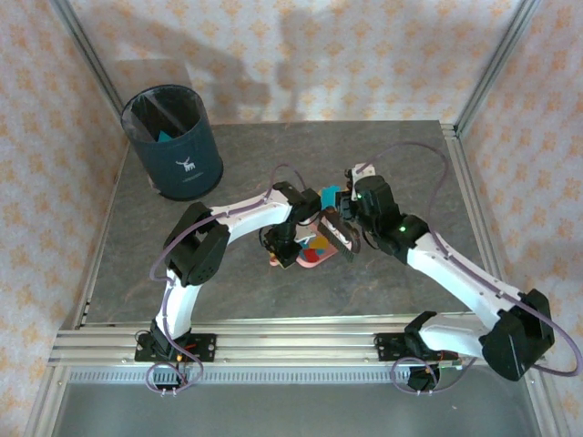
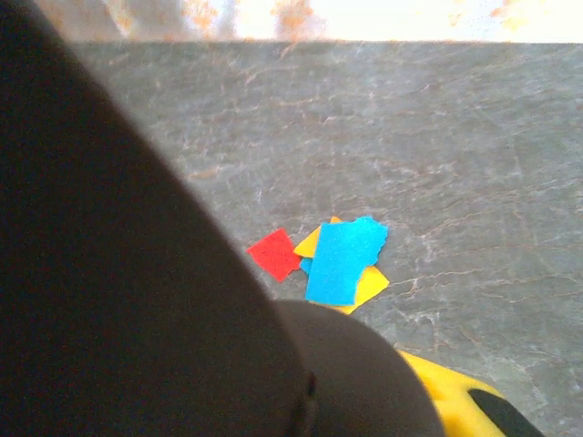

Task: Sweep away the paper scraps from the table

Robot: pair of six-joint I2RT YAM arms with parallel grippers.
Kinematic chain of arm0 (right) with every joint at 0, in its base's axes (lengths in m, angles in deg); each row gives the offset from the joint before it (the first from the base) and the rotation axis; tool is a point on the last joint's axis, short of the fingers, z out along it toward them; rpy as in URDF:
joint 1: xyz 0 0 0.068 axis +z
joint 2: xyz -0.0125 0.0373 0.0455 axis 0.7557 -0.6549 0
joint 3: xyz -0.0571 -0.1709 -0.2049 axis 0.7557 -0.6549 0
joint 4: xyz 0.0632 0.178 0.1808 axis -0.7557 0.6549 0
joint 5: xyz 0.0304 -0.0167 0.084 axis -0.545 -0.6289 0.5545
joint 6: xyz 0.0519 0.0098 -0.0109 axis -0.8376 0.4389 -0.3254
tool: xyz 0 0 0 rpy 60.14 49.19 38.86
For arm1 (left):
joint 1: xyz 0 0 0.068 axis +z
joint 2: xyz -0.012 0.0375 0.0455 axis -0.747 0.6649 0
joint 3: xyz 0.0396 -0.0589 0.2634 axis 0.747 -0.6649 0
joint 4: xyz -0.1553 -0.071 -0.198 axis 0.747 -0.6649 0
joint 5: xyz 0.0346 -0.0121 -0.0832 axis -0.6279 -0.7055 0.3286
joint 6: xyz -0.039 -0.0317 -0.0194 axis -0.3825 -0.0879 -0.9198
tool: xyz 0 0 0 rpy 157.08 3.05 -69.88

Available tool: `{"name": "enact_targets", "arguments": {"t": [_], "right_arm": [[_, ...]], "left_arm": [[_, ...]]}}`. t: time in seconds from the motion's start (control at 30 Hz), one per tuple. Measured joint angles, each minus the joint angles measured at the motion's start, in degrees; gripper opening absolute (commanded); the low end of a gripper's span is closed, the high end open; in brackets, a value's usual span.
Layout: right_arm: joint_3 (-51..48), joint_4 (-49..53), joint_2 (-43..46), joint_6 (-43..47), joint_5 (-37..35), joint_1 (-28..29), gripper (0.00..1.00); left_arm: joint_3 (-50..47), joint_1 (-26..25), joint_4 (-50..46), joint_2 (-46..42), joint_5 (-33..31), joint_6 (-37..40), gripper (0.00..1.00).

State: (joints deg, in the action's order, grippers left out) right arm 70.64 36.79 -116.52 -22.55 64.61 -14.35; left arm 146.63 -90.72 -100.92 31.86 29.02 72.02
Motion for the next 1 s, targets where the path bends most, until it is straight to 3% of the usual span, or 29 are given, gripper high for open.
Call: {"name": "enact_targets", "arguments": {"t": [0.27, 0.5, 1.0], "right_arm": [[-2.2, 0.0, 9.0, -3.3, -8.7, -0.3, 0.00], [-4.2, 1.2, 12.8, -5.2, -15.8, -3.0, 0.00], [-5.6, 2.1, 10.4, -5.5, -16.9, -3.4, 0.00]], "left_arm": [[-2.7, 0.7, 3.1, -5.1, 0.2, -1.0, 0.00], [-3.2, 4.3, 5.3, -12.2, 1.7, -2.0, 0.00], [6.0, 14.5, 4.2, -18.6, 5.2, -3.0, 0.00]]}}
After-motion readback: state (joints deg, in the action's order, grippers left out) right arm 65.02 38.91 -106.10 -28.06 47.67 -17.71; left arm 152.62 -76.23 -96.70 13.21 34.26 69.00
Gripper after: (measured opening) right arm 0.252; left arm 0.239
